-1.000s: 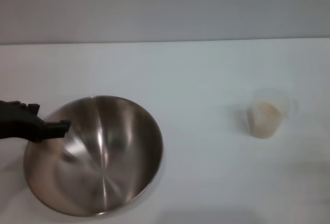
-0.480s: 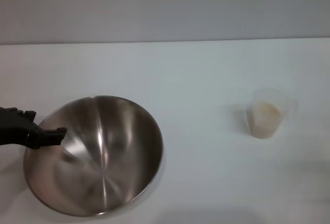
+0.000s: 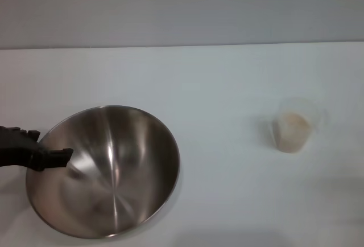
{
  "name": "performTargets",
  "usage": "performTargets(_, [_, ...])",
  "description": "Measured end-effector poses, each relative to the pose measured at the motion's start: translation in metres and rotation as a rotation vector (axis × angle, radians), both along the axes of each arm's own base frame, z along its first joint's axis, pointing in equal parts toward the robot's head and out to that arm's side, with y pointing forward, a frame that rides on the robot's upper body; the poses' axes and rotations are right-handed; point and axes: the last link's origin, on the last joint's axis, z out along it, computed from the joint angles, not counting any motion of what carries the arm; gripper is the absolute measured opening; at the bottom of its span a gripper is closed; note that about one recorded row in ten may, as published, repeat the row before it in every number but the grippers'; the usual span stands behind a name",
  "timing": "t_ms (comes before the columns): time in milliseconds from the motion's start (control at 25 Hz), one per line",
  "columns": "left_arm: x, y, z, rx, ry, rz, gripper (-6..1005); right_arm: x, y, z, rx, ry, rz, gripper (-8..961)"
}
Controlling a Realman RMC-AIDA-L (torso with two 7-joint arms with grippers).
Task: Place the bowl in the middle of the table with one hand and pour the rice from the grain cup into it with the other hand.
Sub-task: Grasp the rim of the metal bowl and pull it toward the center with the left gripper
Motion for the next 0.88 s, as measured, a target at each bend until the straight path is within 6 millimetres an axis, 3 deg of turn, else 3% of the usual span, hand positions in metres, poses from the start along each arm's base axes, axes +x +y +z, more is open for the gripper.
performTargets(880, [-0.015,0.006,-0.01,-0.016,0.025,0.061,804,0.0,0.0,0.0,0.0,-0.003,-0.001,768])
